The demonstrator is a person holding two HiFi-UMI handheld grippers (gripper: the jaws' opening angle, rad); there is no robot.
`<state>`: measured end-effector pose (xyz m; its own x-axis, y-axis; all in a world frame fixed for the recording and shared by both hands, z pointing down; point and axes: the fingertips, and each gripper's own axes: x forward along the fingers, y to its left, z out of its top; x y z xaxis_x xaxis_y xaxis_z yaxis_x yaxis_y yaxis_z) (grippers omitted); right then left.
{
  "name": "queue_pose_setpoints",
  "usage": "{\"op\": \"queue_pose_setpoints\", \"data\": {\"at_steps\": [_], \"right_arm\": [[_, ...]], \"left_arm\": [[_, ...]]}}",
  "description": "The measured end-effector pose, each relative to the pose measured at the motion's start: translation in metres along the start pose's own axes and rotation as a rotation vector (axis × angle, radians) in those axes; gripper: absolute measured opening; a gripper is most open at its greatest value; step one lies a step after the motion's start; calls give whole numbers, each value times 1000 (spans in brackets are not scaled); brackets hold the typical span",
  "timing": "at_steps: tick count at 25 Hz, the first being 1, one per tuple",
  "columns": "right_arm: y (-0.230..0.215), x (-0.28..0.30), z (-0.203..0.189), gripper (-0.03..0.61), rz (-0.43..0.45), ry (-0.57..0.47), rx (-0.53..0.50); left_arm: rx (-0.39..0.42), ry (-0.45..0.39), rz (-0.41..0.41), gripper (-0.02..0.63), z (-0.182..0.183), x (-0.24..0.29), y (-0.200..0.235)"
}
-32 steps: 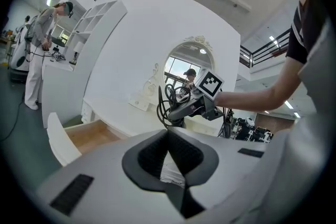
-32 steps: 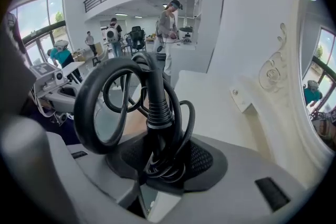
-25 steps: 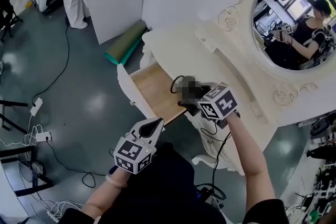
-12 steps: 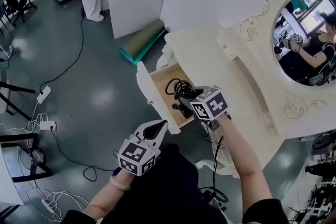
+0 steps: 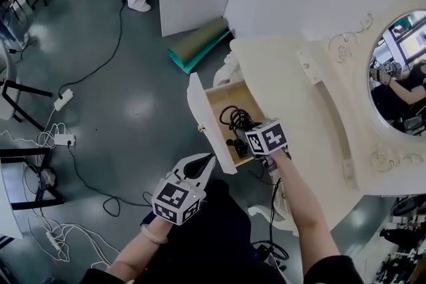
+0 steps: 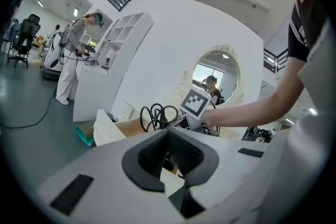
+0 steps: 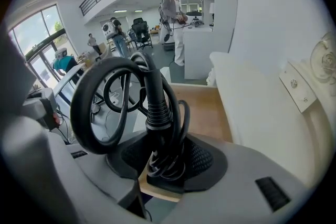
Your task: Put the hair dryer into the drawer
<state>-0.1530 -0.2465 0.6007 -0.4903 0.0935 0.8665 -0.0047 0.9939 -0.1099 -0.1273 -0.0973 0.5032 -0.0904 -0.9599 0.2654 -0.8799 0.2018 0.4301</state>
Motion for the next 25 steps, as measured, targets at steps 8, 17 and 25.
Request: {"op": "queue_pose_setpoints", "data": {"at_steps": [8,17,25], "right_arm": [[-7,33,-8,186,19,81,20],[-27,63,-5,186,44,126,131],[-38,96,5,186,37,152,166]], "left_arm": [[-13,-6,21,14,5,14,12],[-37,-9,91,14,7,18,34],[-54,-2,115,14,6,25,40]]}}
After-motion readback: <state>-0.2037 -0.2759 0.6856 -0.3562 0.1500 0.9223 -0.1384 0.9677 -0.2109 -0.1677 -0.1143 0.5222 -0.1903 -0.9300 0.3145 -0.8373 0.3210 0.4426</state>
